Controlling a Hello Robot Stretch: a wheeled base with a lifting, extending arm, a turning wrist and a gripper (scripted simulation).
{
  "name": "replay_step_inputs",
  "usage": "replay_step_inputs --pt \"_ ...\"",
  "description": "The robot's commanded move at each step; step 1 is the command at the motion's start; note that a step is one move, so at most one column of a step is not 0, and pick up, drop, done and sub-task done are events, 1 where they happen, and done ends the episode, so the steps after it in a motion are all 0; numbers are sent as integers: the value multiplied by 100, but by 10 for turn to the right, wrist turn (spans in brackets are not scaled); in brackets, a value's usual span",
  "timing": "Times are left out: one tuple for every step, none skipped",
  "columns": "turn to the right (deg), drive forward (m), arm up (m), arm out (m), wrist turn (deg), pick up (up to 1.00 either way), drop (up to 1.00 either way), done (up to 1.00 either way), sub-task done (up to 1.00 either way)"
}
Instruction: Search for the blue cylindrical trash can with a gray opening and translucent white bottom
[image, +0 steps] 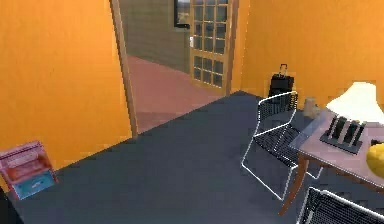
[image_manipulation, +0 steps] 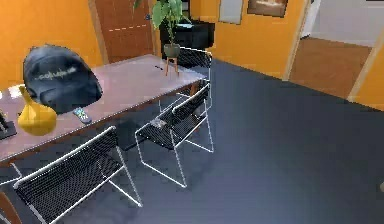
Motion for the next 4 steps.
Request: replay_step_inputs --pt "450 0 0 0 0 0 0 0 0" --pt "30 0 0 0 0 0 0 0 0" --pt "0 25 0 0 0 0 0 0 0" --pt "-450 0 0 0 0 0 0 0 0"
